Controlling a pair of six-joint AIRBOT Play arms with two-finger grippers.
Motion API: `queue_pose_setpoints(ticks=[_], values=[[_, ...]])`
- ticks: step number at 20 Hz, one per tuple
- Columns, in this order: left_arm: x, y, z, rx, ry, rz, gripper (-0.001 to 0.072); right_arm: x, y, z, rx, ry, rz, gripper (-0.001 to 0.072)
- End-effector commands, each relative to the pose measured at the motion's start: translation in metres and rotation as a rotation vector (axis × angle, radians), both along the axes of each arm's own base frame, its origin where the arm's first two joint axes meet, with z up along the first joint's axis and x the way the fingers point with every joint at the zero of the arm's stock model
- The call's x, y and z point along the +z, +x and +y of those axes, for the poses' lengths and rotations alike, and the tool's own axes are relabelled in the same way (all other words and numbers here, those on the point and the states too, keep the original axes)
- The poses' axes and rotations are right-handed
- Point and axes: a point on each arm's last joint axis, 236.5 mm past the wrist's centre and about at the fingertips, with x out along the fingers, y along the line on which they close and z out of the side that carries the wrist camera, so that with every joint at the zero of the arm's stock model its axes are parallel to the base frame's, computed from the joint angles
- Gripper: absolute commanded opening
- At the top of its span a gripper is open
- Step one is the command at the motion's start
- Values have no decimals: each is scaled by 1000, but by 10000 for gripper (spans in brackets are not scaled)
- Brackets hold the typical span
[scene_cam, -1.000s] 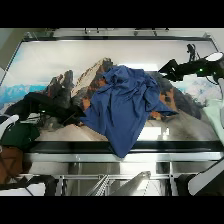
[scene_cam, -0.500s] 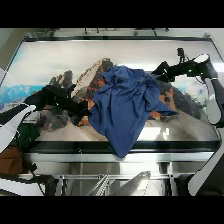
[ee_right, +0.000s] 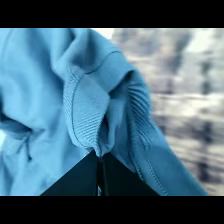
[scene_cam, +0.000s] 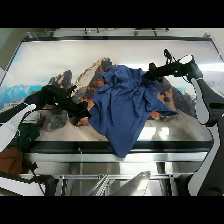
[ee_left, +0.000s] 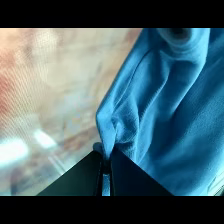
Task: Fold the shirts.
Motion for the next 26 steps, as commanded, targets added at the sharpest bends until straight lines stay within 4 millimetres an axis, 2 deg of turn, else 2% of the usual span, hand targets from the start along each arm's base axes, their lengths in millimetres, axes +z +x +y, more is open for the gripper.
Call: queue_pose_setpoints(ticks=[1,2,3,4,5,6,7,8,9,10,11,12,13,14,15,16,17,19,22,24,26], values=[[31,7,-5,-73,-55,-45,31,57,-1,27,72,130,-121,26],[59,21,-6,-82,-87,-112,31,97,-1,29,90,177,-208,26],[96,40,-5,-76,-113,-209,30,140,-4,27,108,202,-301,25],[149,61,0,-67,-141,-355,31,190,-13,22,133,202,-414,25],[218,78,5,-62,-178,-536,31,240,-29,15,161,177,-522,25],[293,84,11,-64,-207,-733,30,295,-54,8,192,138,-647,25],[376,76,20,-66,-203,-954,31,347,-81,3,206,101,-759,26],[452,58,31,-54,-164,-1158,31,401,-115,-1,209,52,-888,26],[525,30,41,-39,-118,-1363,31,450,-153,-4,197,8,-1001,26],[595,-10,47,-23,-67,-1565,31,486,-189,-5,188,-53,-1099,26],[645,-51,51,-15,-13,-1720,31,513,-225,-4,182,-131,-1180,27],[684,-89,55,9,56,-1853,31,533,-261,-4,172,-221,-1252,27],[706,-119,56,30,115,-1942,31,548,-292,-2,156,-279,-1303,27],[714,-135,59,49,170,-1980,30,559,-321,0,139,-308,-1337,27],[711,-138,64,76,217,-1973,30,564,-341,0,119,-338,-1355,27],[700,-132,73,104,245,-1933,31,562,-349,-4,89,-362,-1341,27],[680,-118,83,135,243,-1863,30,553,-348,-12,44,-382,-1293,27],[624,-84,96,163,177,-1662,31,517,-320,-35,-42,-402,-1127,27],[530,-32,87,52,19,-1346,31,418,-256,-57,-93,-349,-858,27],[467,9,72,-29,-56,-1168,31,330,-215,-71,-145,-309,-676,27],[390,54,52,-120,-73,-1000,31,245,-179,-85,-221,-302,-561,27]])
